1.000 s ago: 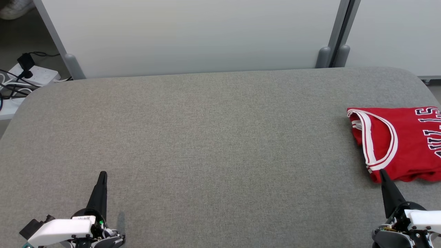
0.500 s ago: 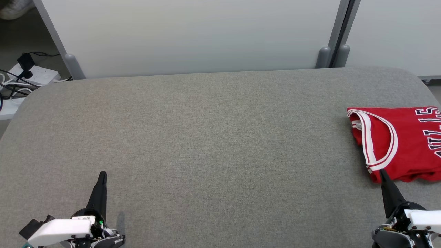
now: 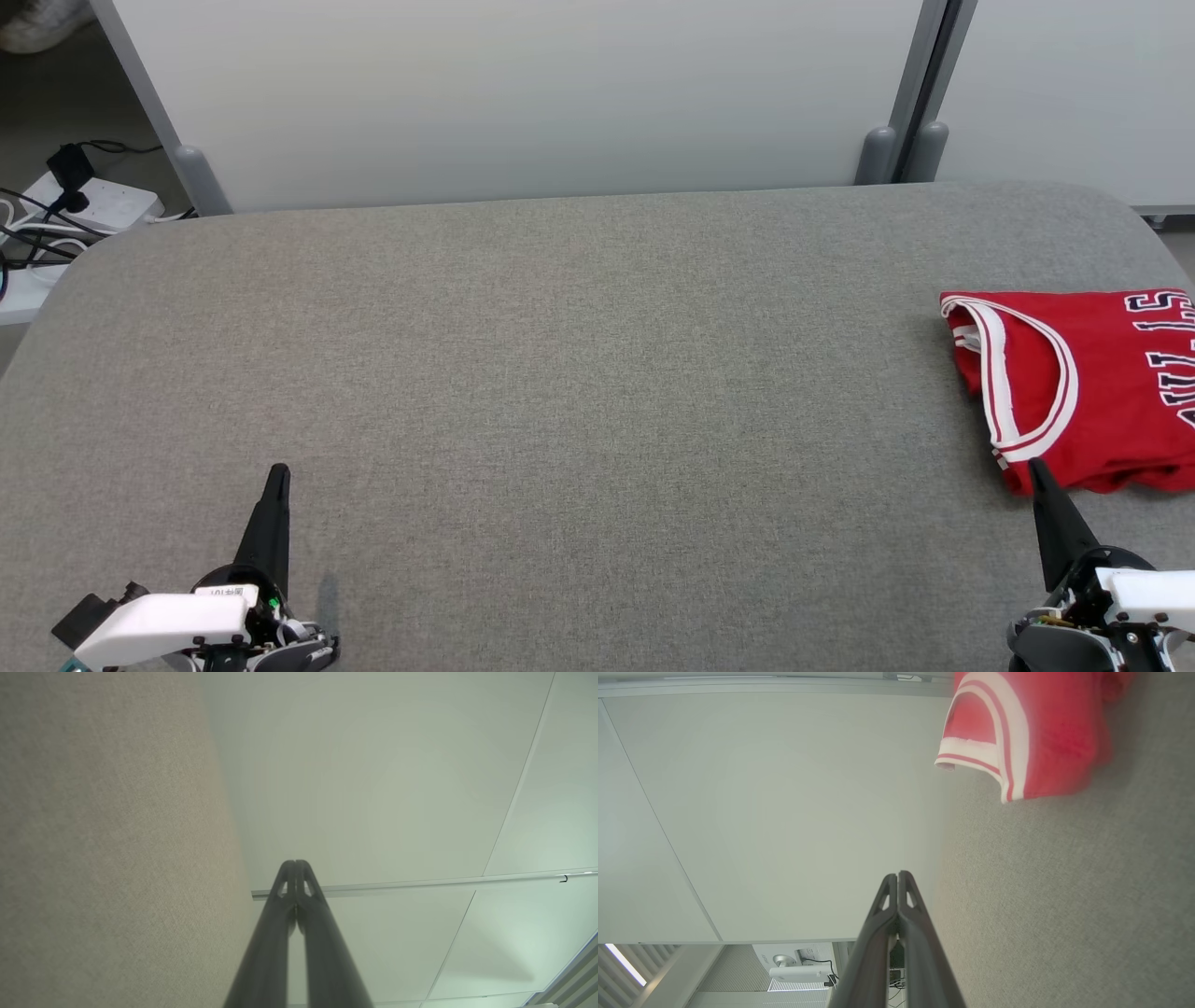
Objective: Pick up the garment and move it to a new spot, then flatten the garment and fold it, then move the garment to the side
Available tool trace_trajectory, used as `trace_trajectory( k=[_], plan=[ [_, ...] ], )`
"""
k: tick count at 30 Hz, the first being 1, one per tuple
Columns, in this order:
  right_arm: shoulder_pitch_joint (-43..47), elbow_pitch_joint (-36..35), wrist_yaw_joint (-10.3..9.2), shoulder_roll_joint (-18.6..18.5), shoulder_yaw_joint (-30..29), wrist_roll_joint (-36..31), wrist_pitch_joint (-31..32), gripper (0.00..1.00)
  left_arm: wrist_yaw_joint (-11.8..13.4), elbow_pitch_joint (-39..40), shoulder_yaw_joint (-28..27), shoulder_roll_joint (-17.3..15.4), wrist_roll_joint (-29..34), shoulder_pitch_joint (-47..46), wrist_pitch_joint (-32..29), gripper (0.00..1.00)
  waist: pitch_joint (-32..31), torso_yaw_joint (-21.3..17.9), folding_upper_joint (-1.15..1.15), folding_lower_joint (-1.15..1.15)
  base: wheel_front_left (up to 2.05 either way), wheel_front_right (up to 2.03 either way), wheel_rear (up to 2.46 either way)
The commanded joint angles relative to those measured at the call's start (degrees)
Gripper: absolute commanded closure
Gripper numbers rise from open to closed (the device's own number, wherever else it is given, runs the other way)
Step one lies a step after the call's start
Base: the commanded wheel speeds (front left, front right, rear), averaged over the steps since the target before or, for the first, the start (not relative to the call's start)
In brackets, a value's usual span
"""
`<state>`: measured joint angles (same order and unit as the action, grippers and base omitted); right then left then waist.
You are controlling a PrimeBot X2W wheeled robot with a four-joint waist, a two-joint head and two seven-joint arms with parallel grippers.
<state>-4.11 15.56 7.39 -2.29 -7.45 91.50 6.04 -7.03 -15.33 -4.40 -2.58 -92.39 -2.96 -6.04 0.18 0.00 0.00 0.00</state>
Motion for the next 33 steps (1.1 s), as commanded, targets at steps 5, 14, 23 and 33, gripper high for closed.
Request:
trace_trajectory(
  k=[5,14,23,33],
  plan=[
    [-2.08,-1.54,0.10,-0.59,0.92,0.65,0.46,1.00,-0.46,1.28,-1.91,-0.49,0.06,-3.21,-0.28,1.00,0.00,0.00,0.00,0.00,0.00,0.00,0.00],
    [-2.08,-1.54,0.10,-0.59,0.92,0.66,0.46,1.00,-0.46,1.28,-1.95,-0.46,0.08,-3.21,-0.31,1.00,0.00,0.00,0.00,0.00,0.00,0.00,0.00],
    [-2.08,-1.54,0.10,-0.59,0.92,0.66,0.46,1.00,-0.46,1.28,-1.98,-0.44,0.11,-3.21,-0.34,1.00,0.00,0.00,0.00,0.00,0.00,0.00,0.00],
    [-2.08,-1.54,0.10,-0.59,0.93,0.66,0.46,1.00,-0.46,1.28,-2.01,-0.42,0.13,-3.22,-0.36,1.00,0.00,0.00,0.00,0.00,0.00,0.00,0.00]
  ],
)
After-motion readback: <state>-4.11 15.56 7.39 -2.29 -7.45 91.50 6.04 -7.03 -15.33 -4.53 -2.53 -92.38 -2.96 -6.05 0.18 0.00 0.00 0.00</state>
